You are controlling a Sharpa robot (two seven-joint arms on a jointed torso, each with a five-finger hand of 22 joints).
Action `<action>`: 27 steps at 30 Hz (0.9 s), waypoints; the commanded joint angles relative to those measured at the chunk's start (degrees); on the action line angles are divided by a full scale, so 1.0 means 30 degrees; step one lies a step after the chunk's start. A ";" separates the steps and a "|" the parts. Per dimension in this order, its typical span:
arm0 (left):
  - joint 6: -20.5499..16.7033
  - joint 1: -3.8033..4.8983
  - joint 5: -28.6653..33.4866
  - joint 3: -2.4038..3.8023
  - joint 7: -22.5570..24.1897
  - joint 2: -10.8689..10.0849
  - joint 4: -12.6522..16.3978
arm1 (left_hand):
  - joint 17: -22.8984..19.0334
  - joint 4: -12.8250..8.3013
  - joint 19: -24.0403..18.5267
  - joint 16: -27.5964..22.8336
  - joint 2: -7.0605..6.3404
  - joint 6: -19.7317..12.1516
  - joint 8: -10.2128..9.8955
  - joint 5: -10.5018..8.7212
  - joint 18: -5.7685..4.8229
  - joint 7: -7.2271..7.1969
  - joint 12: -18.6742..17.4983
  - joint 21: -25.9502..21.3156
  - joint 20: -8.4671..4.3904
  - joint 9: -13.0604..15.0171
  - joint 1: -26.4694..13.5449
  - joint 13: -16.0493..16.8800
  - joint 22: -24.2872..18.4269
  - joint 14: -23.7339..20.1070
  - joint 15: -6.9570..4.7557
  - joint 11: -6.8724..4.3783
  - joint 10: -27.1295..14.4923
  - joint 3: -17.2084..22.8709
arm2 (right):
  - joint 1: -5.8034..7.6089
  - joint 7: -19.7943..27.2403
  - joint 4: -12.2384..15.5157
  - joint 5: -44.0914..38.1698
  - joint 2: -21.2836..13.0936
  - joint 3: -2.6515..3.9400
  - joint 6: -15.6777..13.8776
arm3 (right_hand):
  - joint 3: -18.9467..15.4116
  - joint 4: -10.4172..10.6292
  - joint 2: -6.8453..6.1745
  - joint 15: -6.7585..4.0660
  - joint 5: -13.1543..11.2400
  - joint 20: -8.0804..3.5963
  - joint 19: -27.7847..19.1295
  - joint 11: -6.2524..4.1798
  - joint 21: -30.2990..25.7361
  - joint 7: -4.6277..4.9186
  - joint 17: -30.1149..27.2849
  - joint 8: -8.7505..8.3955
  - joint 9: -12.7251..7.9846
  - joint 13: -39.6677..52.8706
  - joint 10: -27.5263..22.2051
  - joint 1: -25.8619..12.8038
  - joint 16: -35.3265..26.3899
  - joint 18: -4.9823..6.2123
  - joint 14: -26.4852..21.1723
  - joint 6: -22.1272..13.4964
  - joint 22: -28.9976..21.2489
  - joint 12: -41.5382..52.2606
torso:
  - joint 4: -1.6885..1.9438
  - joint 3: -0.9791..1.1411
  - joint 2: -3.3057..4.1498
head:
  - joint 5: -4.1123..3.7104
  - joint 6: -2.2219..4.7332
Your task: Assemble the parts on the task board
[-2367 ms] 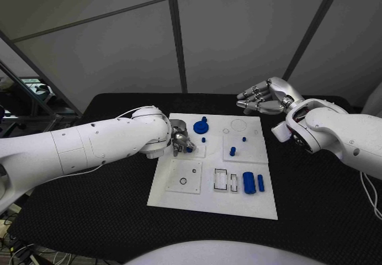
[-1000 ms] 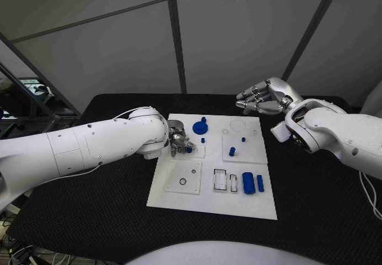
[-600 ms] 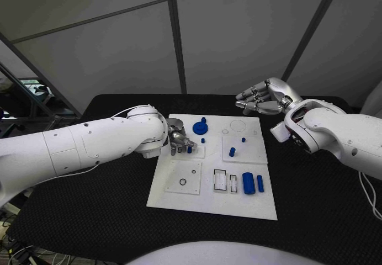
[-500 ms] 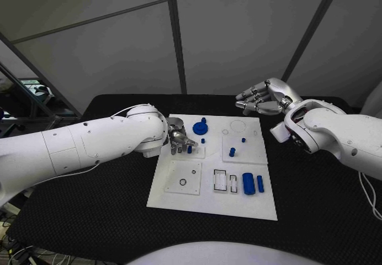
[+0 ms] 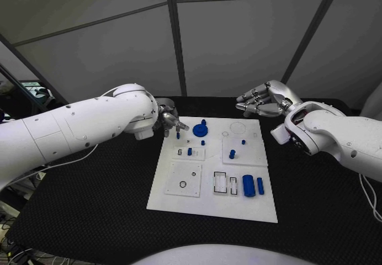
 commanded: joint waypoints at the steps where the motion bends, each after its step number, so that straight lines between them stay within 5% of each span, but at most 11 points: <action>1: 0.1201 0.0311 0.1325 0.0075 0.0089 0.0301 -0.0846 | 0.0100 -0.0157 -0.0665 -0.0083 0.0014 -0.0421 -0.0035 0.0037 0.0296 0.0200 -0.0519 -0.1122 0.0222 -0.0051 0.0467 -0.0602 -0.1129 -0.0389 0.0174 0.0209 -0.0938 -0.0111 | 0.0037 0.0034 -0.0016 -0.0010 0.0081 0.0012 0.0004 | -0.0112 0.0015 0.0047 0.0101 0.0056 0.0112 -0.0033 -0.0016 -0.0125 -0.0012 -0.0022 -0.0048 -0.0001 -0.0026 -0.0107 -0.0198 -0.0122 0.0211 0.0003 -0.0113 -0.0019 -0.0064 | -0.0016 -0.0006 0.0035 | 0.0008 0.0063; 4: 0.1375 0.0502 0.1591 0.0116 0.0174 0.0638 -0.1773 | 0.0457 -0.0092 -0.0923 0.0128 0.0138 -0.0633 0.0298 0.0040 0.0388 0.0244 0.0382 -0.1463 0.0340 0.0059 0.0756 0.0172 -0.1437 -0.0564 0.0250 0.0257 -0.1005 -0.0332 | 0.0037 -0.0006 -0.0036 -0.0010 0.0109 0.0012 -0.0004 | -0.0112 0.0015 0.0047 0.0101 0.0056 0.0112 -0.0033 -0.0016 -0.0125 -0.0012 -0.0022 -0.0048 -0.0001 -0.0026 -0.0107 -0.0198 -0.0122 0.0211 0.0003 -0.0113 -0.0019 -0.0064 | -0.0044 -0.0009 0.0074 | 0.0017 0.0119; 7: 0.1896 0.0631 0.1546 0.0139 0.0201 0.1048 -0.2865 | 0.1183 0.0272 -0.0328 0.0953 0.0389 -0.0547 0.0950 0.0040 0.0148 0.0056 0.3590 -0.0524 0.0232 0.0251 0.0825 0.3486 -0.0272 -0.0036 0.0053 0.0064 0.0922 -0.0737 | 0.0037 -0.0049 -0.0040 -0.0010 0.0118 0.0012 -0.0009 | -0.0112 0.0015 0.0047 0.0101 0.0056 0.0112 -0.0033 -0.0016 -0.0125 -0.0012 -0.0022 -0.0048 -0.0001 -0.0026 -0.0107 -0.0198 -0.0122 0.0211 0.0003 -0.0113 -0.0019 -0.0064 | -0.0022 -0.0014 0.0068 | 0.0004 0.0126; 9: 0.2255 0.0669 0.1334 0.0144 0.0200 0.1278 -0.3425 | 0.1602 0.0618 -0.0037 0.1429 0.0436 -0.0432 0.1307 0.0000 0.0026 -0.0063 0.4723 -0.0053 0.0114 0.0353 0.0630 0.4723 0.0307 0.0236 -0.0073 -0.0021 0.1628 -0.1102 | 0.0038 -0.0067 -0.0035 -0.0010 0.0118 0.0012 -0.0012 | -0.0112 0.0015 0.0047 0.0101 0.0056 0.0112 -0.0033 -0.0016 -0.0125 -0.0012 -0.0022 -0.0048 -0.0001 -0.0026 -0.0107 -0.0198 -0.0122 0.0211 0.0003 -0.0113 -0.0019 -0.0064 | -0.0002 -0.0019 0.0078 | 0.0008 0.0121; 14: 0.2881 0.0709 0.1066 0.0093 0.0195 0.1833 -0.4487 | 0.2759 0.1376 0.0214 0.2734 0.0465 -0.0434 0.1998 -0.0020 -0.0085 -0.0252 0.5743 0.0368 -0.0095 0.0562 0.0409 0.5771 0.0855 0.0489 -0.0281 -0.0204 0.2150 -0.2211 | 0.0038 -0.0091 -0.0016 -0.0010 0.0155 0.0012 -0.0005 | -0.0112 0.0015 0.0047 0.0101 0.0056 0.0112 -0.0033 -0.0016 -0.0125 -0.0012 -0.0022 -0.0048 -0.0001 -0.0026 -0.0107 -0.0198 -0.0122 0.0211 0.0003 -0.0113 -0.0019 -0.0064 | 0.0018 -0.0010 0.0061 | 0.0051 0.0025; 18: 0.3167 0.0710 0.0991 -0.0105 0.0187 0.2276 -0.5128 | 0.4749 0.1839 0.0291 0.5758 0.0533 -0.0496 0.2321 -0.0078 -0.0122 -0.0348 0.6117 0.0501 -0.0200 0.0616 0.0512 0.6162 0.1059 0.0837 -0.0398 -0.0303 0.2352 -0.2942 | 0.0038 -0.0097 0.0003 -0.0010 0.0177 0.0012 0.0007 | -0.0115 0.0010 0.0046 0.0100 0.0060 0.0112 -0.0031 -0.0017 -0.0129 -0.0013 -0.0022 -0.0047 0.0000 -0.0026 -0.0109 -0.0199 -0.0126 0.0211 0.0005 -0.0114 -0.0021 -0.0064 | 0.0003 -0.0045 0.0084 | 0.0055 -0.0006; 19: 0.3200 0.0704 0.0983 -0.0163 0.0185 0.2373 -0.5255 | 0.5771 0.1959 0.0311 0.7434 0.0613 -0.0532 0.2396 -0.0323 -0.0147 -0.0421 0.6166 0.0533 -0.0227 0.0615 0.0636 0.6202 0.1113 0.0976 -0.0474 -0.0355 0.2366 -0.3136 | 0.0038 -0.0096 0.0008 -0.0010 0.0180 0.0012 0.0009 | -0.0124 -0.0005 0.0040 0.0099 0.0071 0.0114 -0.0025 -0.0019 -0.0140 -0.0015 -0.0024 -0.0046 0.0000 -0.0027 -0.0113 -0.0203 -0.0136 0.0213 0.0012 -0.0117 -0.0030 -0.0063 | -0.0002 -0.0064 0.0093 | 0.0062 -0.0002; 20: 0.3224 0.0694 0.0976 -0.0224 0.0184 0.2471 -0.5381 | 1.4133 0.2245 0.0334 2.2125 0.1147 -0.0528 0.2573 -0.1124 -0.0333 -0.1122 0.6232 0.0572 -0.0337 0.0626 0.1064 0.6244 0.1197 0.2407 -0.0992 -0.0847 0.2374 -0.3368 | 0.0038 -0.0095 0.0013 -0.0010 0.0182 0.0012 0.0010 | -0.0124 -0.0005 0.0040 0.0099 0.0071 0.0114 -0.0025 -0.0019 -0.0140 -0.0015 -0.0024 -0.0046 0.0000 -0.0027 -0.0113 -0.0203 -0.0136 0.0213 0.0012 -0.0117 -0.0030 -0.0063 | -0.0005 -0.0055 0.0080 | 0.0065 -0.0012; 21: 0.3247 0.0676 0.0969 -0.0304 0.0181 0.2584 -0.5524 | 1.5693 0.2484 0.0349 2.4846 0.0897 -0.0580 0.2613 -0.1012 -0.0153 -0.0570 0.6229 0.0593 -0.0809 0.0616 0.0862 0.6243 0.1242 0.2609 -0.0864 -0.0544 0.2360 -0.3811 | 0.0038 -0.0093 0.0021 -0.0010 0.0185 0.0012 0.0011 | -0.0124 -0.0005 0.0040 0.0099 0.0071 0.0114 -0.0025 -0.0019 -0.0140 -0.0015 -0.0024 -0.0046 0.0000 -0.0027 -0.0113 -0.0203 -0.0136 0.0213 0.0012 -0.0117 -0.0030 -0.0063 | -0.0010 -0.0062 0.0095 | 0.0078 -0.0007; 27: 0.3190 0.0549 0.0950 -0.0565 0.0184 0.3041 -0.6131 | 1.6333 0.2917 0.0391 2.5955 0.1142 -0.0699 0.2760 -0.2391 -0.0177 -0.0522 0.6223 0.0636 -0.0527 0.0529 0.0949 0.6178 0.1374 0.2700 -0.0706 -0.0516 0.2317 -0.4799 | 0.0038 -0.0074 0.0055 -0.0010 0.0188 0.0012 -0.0007 | -0.0124 -0.0005 0.0040 0.0099 0.0071 0.0114 -0.0025 -0.0019 -0.0140 -0.0015 -0.0024 -0.0046 0.0000 -0.0027 -0.0113 -0.0203 -0.0136 0.0213 0.0012 -0.0117 -0.0030 -0.0063 | -0.0017 -0.0063 0.0092 | 0.0072 -0.0054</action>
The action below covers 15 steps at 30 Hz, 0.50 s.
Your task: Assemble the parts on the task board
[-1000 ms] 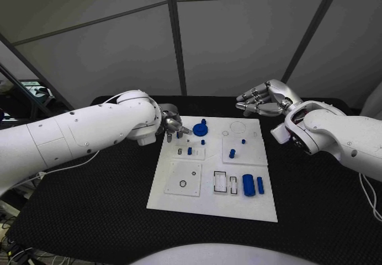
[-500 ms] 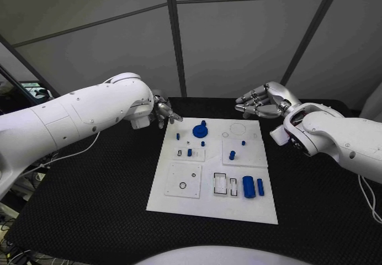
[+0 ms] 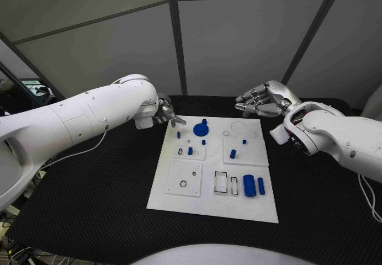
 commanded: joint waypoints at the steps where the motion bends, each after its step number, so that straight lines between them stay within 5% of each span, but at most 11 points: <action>1: 0.0433 -0.0012 -0.0086 -0.0029 0.0129 0.0147 -0.0261 | 0.5110 0.0465 0.0237 0.6919 0.0382 -0.0170 0.0206 -0.1157 -0.0189 -0.0100 0.0029 0.0147 -0.0155 -0.0079 0.0047 -0.0086 0.1142 0.2014 -0.0136 -0.0056 -0.0029 -0.1029 | 0.0038 0.0054 0.0063 -0.0012 0.0018 0.0012 -0.0012 | -0.0124 -0.0005 0.0040 0.0099 0.0071 0.0113 -0.0025 -0.0019 -0.0067 -0.0015 -0.0028 -0.0046 0.0000 -0.0030 -0.0113 -0.0205 -0.0047 0.0213 0.0012 -0.0117 -0.0030 -0.0063 | -0.0006 -0.0001 -0.0013 | -0.0022 -0.0038; 15: 0.0613 -0.0290 -0.0093 -0.0164 0.0207 0.0664 -0.1087 | 0.5110 0.0416 0.0289 0.6919 0.0542 -0.0174 0.0247 -0.1161 -0.0215 -0.0093 -0.0131 0.0236 -0.0127 -0.0113 0.0187 -0.0325 0.1271 0.2014 -0.0112 -0.0040 -0.0184 -0.1230 | 0.0038 0.0078 0.0120 -0.0012 0.0027 0.0012 -0.0031 | -0.0129 -0.0008 0.0046 0.0099 0.0079 0.0115 -0.0020 -0.0019 -0.0075 -0.0015 -0.0029 -0.0045 0.0001 -0.0030 -0.0114 -0.0216 -0.0054 0.0214 0.0016 -0.0119 -0.0035 -0.0061 | -0.0009 0.0020 -0.0023 | -0.0028 -0.0091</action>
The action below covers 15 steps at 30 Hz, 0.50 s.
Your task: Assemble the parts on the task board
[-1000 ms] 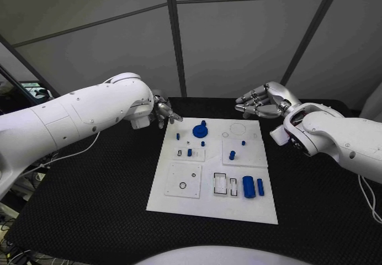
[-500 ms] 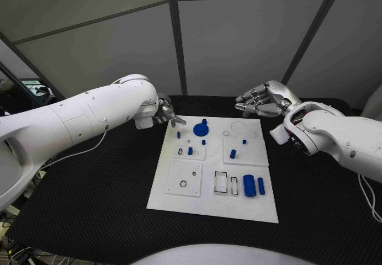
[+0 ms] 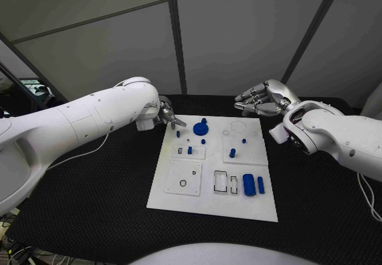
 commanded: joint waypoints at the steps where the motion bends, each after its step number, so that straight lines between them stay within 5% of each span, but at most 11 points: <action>1: 0.0337 -0.0020 -0.0080 -0.0004 0.0182 0.0065 -0.0134 | 0.5017 -0.0011 0.0262 0.0110 0.0195 -0.0103 0.0120 -0.0056 -0.0218 -0.0029 -0.0041 0.0092 -0.0096 -0.0015 -0.0004 -0.0001 0.1284 0.2014 -0.0112 0.0037 -0.0099 -0.0088 | 0.0038 0.0081 0.0060 -0.0011 0.0015 0.0012 -0.0027 | -0.0129 -0.0008 0.0046 0.0099 0.0079 0.0115 -0.0020 -0.0019 -0.0075 -0.0015 -0.0030 -0.0045 0.0001 -0.0031 -0.0114 -0.0216 -0.0054 0.0215 0.0016 -0.0119 -0.0024 -0.0061 | 0.0003 0.0009 -0.0014 | 0.0002 -0.0023; 15: 0.0659 -0.0298 -0.0076 -0.0017 0.0198 0.0255 -0.0480 | 0.5017 -0.0134 0.0283 0.0110 0.0353 -0.0102 0.0189 0.0002 -0.0226 -0.0034 -0.0062 0.0124 -0.0085 -0.0027 0.0428 -0.0040 0.1347 0.2014 -0.0109 0.0031 -0.0104 -0.0170 | 0.0038 0.0077 0.0046 -0.0011 0.0048 0.0012 0.0010 | -0.0129 -0.0008 0.0082 0.0100 0.0107 0.0118 -0.0009 -0.0019 -0.0095 -0.0015 -0.0033 -0.0041 0.0002 -0.0031 -0.0117 -0.0241 -0.0072 0.0217 0.0025 -0.0121 -0.0038 -0.0058 | 0.0001 -0.0005 -0.0026 | 0.0000 -0.0058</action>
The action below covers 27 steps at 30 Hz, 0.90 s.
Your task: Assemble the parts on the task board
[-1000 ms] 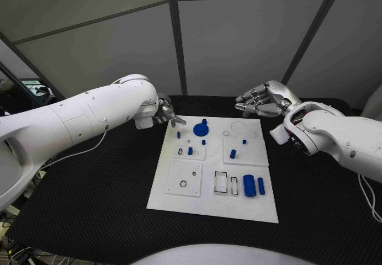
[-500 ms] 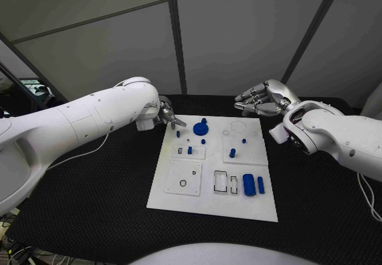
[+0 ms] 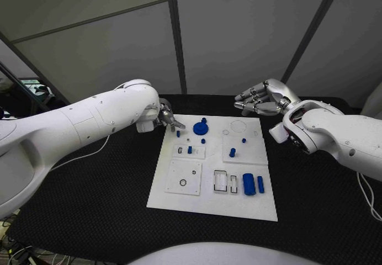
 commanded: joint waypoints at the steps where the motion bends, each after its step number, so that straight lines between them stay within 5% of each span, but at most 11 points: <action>1: 0.0389 -0.0044 -0.0076 0.0001 0.0170 0.0080 -0.0089 | 0.5019 -0.0045 0.0284 0.0046 0.0058 -0.0106 0.0076 0.0007 -0.0227 -0.0034 -0.0064 0.0127 -0.0085 -0.0032 0.0167 -0.0043 0.1353 0.2015 -0.0108 0.0032 -0.0115 -0.0072 | 0.0038 0.0078 0.0036 -0.0011 0.0029 0.0011 0.0011 | -0.0129 -0.0008 -0.0011 0.0099 0.0107 0.0118 -0.0009 -0.0019 -0.0095 -0.0015 -0.0016 -0.0041 0.0002 -0.0032 -0.0117 -0.0148 -0.0072 0.0215 0.0026 -0.0121 -0.0017 -0.0058 | -0.0002 -0.0005 0.0001 | 0.0006 0.0003; 27: -0.0069 -0.0351 -0.0061 -0.0012 0.0365 0.0326 -0.0320 | 0.5019 -0.0235 0.0245 0.0046 0.0795 -0.0228 0.0100 0.0096 -0.0211 0.0003 -0.0331 0.0055 -0.0047 -0.0131 0.1143 -0.0432 0.1338 0.2015 -0.0071 0.0066 -0.0362 0.0277 | 0.0038 0.0069 0.0002 -0.0011 0.0075 0.0011 0.0026 | -0.0118 -0.0026 0.0031 0.0096 0.0145 0.0119 0.0007 -0.0024 -0.0118 -0.0020 -0.0020 -0.0038 0.0004 -0.0033 -0.0121 -0.0146 -0.0095 0.0218 0.0039 -0.0124 -0.0033 -0.0055 | 0.0005 -0.0001 -0.0007 | -0.0040 -0.0087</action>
